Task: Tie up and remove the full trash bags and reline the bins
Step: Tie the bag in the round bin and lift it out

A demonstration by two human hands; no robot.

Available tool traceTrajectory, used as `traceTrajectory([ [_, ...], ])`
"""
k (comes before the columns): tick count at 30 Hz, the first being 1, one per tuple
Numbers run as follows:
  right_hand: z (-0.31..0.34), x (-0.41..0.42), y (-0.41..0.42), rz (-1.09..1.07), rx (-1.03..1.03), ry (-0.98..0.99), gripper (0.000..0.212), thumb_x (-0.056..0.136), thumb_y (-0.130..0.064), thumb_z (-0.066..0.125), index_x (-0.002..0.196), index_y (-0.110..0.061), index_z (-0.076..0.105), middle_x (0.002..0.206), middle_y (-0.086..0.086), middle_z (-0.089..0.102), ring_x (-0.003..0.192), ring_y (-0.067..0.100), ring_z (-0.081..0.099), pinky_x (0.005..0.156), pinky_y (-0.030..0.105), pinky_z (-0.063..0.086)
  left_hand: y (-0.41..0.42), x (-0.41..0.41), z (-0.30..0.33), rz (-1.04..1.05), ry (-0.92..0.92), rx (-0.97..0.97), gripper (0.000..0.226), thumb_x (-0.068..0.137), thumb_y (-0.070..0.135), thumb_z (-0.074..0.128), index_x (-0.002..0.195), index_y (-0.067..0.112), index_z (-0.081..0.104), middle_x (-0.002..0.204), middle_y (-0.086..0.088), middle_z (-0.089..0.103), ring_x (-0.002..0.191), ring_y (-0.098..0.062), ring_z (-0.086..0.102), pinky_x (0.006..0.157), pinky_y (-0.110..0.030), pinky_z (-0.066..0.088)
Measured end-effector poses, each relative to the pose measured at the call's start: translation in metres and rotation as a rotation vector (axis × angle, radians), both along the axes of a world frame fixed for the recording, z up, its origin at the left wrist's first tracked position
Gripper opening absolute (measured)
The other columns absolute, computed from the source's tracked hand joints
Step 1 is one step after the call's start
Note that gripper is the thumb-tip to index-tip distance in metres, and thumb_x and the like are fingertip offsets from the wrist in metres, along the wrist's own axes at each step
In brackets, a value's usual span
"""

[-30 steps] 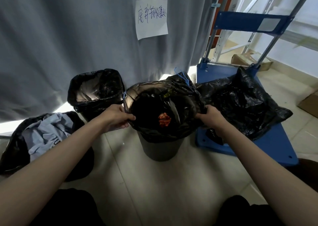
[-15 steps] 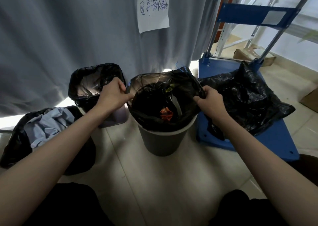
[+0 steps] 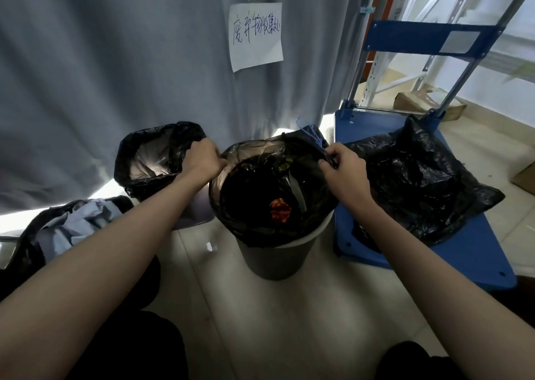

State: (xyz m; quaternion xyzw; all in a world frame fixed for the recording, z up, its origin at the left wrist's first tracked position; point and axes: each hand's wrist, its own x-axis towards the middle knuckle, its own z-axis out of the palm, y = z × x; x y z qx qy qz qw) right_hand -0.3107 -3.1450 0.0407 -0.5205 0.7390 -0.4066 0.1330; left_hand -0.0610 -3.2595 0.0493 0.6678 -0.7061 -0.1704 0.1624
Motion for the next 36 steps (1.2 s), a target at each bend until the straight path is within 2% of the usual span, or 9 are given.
traceTrajectory([
  [7,0.004,-0.015,0.004,-0.06,-0.21,-0.12,0.007,0.087,-0.013,0.061,0.085,-0.017,0.066,0.066,-0.004,0.056,0.061,0.004,0.047,0.06,0.02,0.04,-0.017,-0.002,0.006,0.134,0.166,-0.162,0.016,0.088,0.027,0.067,0.088,0.013,0.074,0.099,-0.012,0.071,0.098,-0.033,0.064,0.086,-0.037,0.05],
  [12,0.006,-0.02,0.006,-0.05,-0.166,-0.227,0.01,0.086,-0.011,0.064,0.094,-0.017,0.067,0.069,0.003,0.053,0.064,0.007,0.048,0.065,0.015,0.044,-0.025,0.0,0.013,0.043,0.151,-0.006,0.015,0.078,0.019,0.078,0.089,0.01,0.072,0.094,-0.012,0.071,0.092,-0.027,0.066,0.086,-0.036,0.054],
  [17,0.009,-0.017,0.005,-0.029,-0.092,-0.255,0.025,0.08,-0.011,0.068,0.104,-0.012,0.059,0.075,-0.002,0.055,0.076,0.012,0.054,0.073,0.027,0.048,-0.025,-0.002,0.04,-0.064,0.222,0.184,0.024,0.076,-0.001,0.078,0.074,0.011,0.057,0.069,-0.011,0.059,0.05,-0.018,0.055,0.041,-0.021,0.046],
  [21,0.01,-0.005,-0.001,0.006,-0.016,-0.021,0.044,0.077,-0.016,0.071,0.117,-0.009,0.053,0.116,0.011,0.047,0.106,0.023,0.046,0.091,0.032,0.042,-0.024,-0.001,0.06,-0.137,0.23,0.248,0.034,0.077,-0.011,0.073,0.077,0.012,0.047,0.088,-0.023,0.064,0.037,-0.008,0.058,0.041,-0.02,0.049],
  [25,0.023,0.019,-0.013,-0.035,-0.014,0.318,0.052,0.079,-0.028,0.071,0.126,-0.014,0.051,0.123,0.011,0.044,0.116,0.029,0.041,0.097,0.04,0.036,-0.02,0.006,0.076,-0.185,0.301,0.213,0.035,0.076,-0.014,0.072,0.079,0.011,0.047,0.078,-0.019,0.062,0.039,-0.007,0.06,0.047,-0.022,0.054],
  [29,0.036,0.051,-0.03,-0.041,-0.147,0.539,0.04,0.081,-0.027,0.07,0.119,-0.019,0.061,0.122,0.007,0.046,0.114,0.026,0.041,0.095,0.038,0.033,-0.014,0.011,0.079,-0.228,0.382,0.145,0.034,0.076,-0.016,0.07,0.08,0.011,0.048,0.07,-0.014,0.06,0.045,-0.011,0.059,0.06,-0.031,0.054],
  [31,0.041,0.068,-0.043,0.109,-0.141,0.45,0.031,0.083,-0.025,0.069,0.113,-0.022,0.068,0.112,0.004,0.054,0.11,0.024,0.048,0.096,0.038,0.038,-0.012,0.011,0.081,-0.259,0.416,0.111,0.035,0.076,-0.014,0.071,0.081,0.012,0.048,0.07,-0.013,0.06,0.055,-0.019,0.059,0.066,-0.033,0.052],
  [33,0.043,0.085,-0.053,0.299,-0.038,0.174,0.029,0.082,-0.026,0.073,0.11,-0.021,0.072,0.091,0.001,0.063,0.093,0.021,0.06,0.09,0.036,0.047,-0.01,0.008,0.084,-0.293,0.465,0.074,0.035,0.075,-0.014,0.071,0.08,0.013,0.049,0.069,-0.011,0.063,0.058,-0.021,0.059,0.066,-0.032,0.053],
  [36,0.036,0.105,-0.064,0.38,0.038,-0.091,0.029,0.076,-0.029,0.08,0.102,-0.016,0.073,0.065,-0.004,0.058,0.063,0.008,0.055,0.068,0.02,0.044,-0.005,0.0,0.084,-0.34,0.511,0.033,0.035,0.073,-0.014,0.071,0.08,0.013,0.051,0.065,-0.004,0.067,0.055,-0.011,0.061,0.062,-0.026,0.052],
])
